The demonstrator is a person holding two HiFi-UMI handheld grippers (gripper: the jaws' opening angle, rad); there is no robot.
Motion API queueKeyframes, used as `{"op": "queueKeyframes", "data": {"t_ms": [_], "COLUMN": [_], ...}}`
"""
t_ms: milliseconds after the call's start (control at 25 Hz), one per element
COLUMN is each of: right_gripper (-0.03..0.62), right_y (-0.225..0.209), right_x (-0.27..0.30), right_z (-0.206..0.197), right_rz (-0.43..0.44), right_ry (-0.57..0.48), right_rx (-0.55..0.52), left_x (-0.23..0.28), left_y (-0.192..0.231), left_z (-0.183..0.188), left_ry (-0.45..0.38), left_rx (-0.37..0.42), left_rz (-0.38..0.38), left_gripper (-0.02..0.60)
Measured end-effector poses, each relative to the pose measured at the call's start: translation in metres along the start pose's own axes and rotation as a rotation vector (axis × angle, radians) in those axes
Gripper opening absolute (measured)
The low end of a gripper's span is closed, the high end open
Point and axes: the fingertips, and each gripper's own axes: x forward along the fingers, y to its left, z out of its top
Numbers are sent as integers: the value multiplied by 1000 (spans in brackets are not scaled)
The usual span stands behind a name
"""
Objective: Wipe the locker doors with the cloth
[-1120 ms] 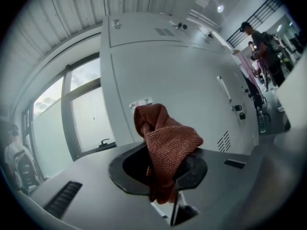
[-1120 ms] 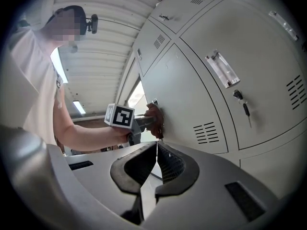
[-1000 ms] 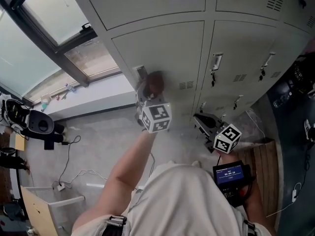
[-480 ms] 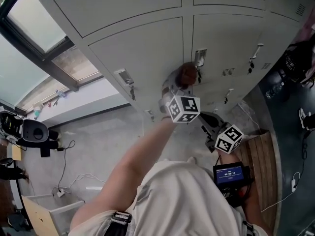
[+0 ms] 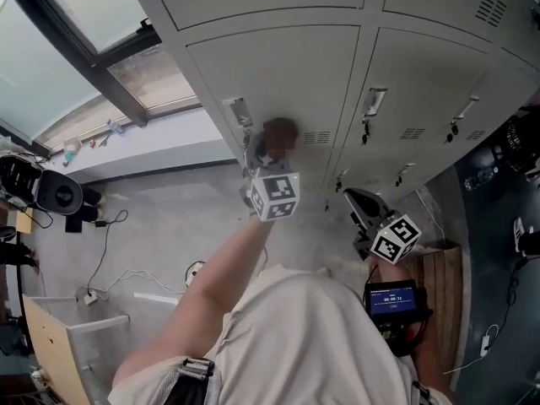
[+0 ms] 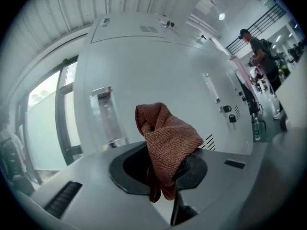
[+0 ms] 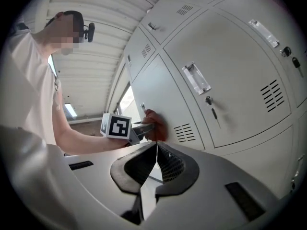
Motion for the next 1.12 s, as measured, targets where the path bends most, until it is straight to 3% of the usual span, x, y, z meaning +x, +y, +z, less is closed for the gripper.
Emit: {"op": "queueKeyframes", "data": {"t_ms": [120, 320, 600, 680, 800, 880, 1000, 1120], "right_gripper": [18, 18, 18, 18, 18, 18, 18, 18], "right_y": [14, 27, 25, 24, 21, 18, 11, 6], "right_x": [19, 35, 26, 23, 17, 12, 5, -1], "right_z": [-8, -11, -14, -17, -18, -17, -17, -19], "right_rz": [56, 97, 73, 59, 37, 20, -4, -21], "right_ry": [30, 50, 69, 72, 69, 62, 55, 56], "right_rx": [-10, -12, -13, -6, -2, -1, 6, 16], "left_x": [-16, -48, -53, -42, -29, -24, -18, -15], "left_y": [29, 39, 117, 126, 106, 93, 76, 71], "left_z": [-12, -8, -60, -58, -52, -59, -85, -97], "left_ry": [10, -41, 61, 45, 20, 47, 135, 182], "left_rx": [45, 95, -20, 33, 188, 219, 157, -50], "left_rz": [59, 77, 238, 225, 154, 137, 102, 129], "left_gripper": [71, 71, 71, 71, 71, 71, 71, 71]}}
